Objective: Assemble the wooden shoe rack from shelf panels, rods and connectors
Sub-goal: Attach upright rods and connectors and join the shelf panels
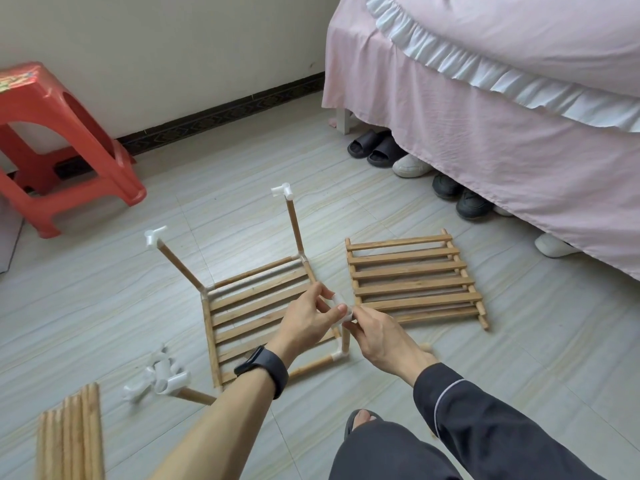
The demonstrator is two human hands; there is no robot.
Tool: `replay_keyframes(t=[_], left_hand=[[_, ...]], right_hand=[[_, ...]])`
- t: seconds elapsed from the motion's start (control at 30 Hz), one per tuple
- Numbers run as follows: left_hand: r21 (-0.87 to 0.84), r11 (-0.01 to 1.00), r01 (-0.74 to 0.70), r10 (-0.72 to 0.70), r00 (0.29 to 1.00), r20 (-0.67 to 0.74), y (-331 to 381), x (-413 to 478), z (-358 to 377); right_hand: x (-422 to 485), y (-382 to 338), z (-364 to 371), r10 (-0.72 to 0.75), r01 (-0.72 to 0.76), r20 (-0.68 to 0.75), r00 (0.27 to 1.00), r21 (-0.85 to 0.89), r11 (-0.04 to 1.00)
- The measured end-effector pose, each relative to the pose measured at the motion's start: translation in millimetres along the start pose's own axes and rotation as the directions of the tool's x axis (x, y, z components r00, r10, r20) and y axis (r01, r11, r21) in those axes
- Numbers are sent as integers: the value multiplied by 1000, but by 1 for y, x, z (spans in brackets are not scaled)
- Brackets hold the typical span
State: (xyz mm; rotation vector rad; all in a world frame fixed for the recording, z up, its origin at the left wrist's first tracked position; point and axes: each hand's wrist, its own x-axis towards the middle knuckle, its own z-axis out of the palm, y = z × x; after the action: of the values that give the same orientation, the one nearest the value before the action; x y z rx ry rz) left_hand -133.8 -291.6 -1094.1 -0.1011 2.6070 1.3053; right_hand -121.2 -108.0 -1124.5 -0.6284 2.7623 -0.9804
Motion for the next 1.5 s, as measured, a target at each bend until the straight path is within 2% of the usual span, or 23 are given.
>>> replay_keyframes(t=[0.1, 0.2, 0.27, 0.33, 0.5, 0.67, 0.77, 0.83, 0.9, 1.0, 1.1, 1.23, 1.37, 1.5], left_hand=[[63, 998, -16, 16, 1000, -6, 7, -2, -1], [217, 975, -34, 7, 992, 126, 18, 3, -14], [394, 915, -93, -11, 968, 253, 26, 8, -39], [563, 816, -129, -61, 950, 305, 31, 8, -77], [821, 570, -28, -218, 958, 184, 2, -15, -173], [854, 503, 134, -370, 926, 72, -74, -54, -217], [815, 532, 229, -367, 930, -22, -116, -72, -226], [757, 603, 253, -276, 956, -100, -138, -80, -229], [677, 683, 276, -213, 961, -177, -153, -84, -231], [549, 753, 363, -285, 931, -226, -167, -88, -228], [492, 763, 420, -323, 906, -274, -174, -89, -215], [567, 736, 369, -217, 923, -318, -171, -83, -197], [583, 769, 262, -168, 963, -210, -168, -75, -192], [718, 662, 213, -91, 974, -206, -174, -77, -197]], right_hand=[[2, 1, 0, 22, -22, 6, 1000, 0, 1000], [6, -5, -4, 49, -48, 30, 998, -24, 999], [9, -9, -5, 55, -54, 28, 998, -31, 998], [12, -10, -2, 62, -61, 13, 998, -54, 997], [29, -21, 10, 114, -111, 16, 993, -118, 987], [52, -46, 28, 127, -126, -3, 992, -184, 975], [62, -63, 36, 89, -90, -14, 996, -168, 982], [64, -71, 38, 14, -13, 9, 1000, -137, 990], [66, -75, 39, -43, 53, 55, 998, -204, 978], [73, -75, 37, -20, 62, 136, 991, -313, 948], [76, -73, 39, 22, 30, 135, 991, -376, 926], [81, -65, 35, 85, -51, 78, 993, -363, 930], [88, -58, 24, 102, -78, 50, 994, -348, 934], [87, -53, 25, 86, -75, 14, 996, -357, 931]])
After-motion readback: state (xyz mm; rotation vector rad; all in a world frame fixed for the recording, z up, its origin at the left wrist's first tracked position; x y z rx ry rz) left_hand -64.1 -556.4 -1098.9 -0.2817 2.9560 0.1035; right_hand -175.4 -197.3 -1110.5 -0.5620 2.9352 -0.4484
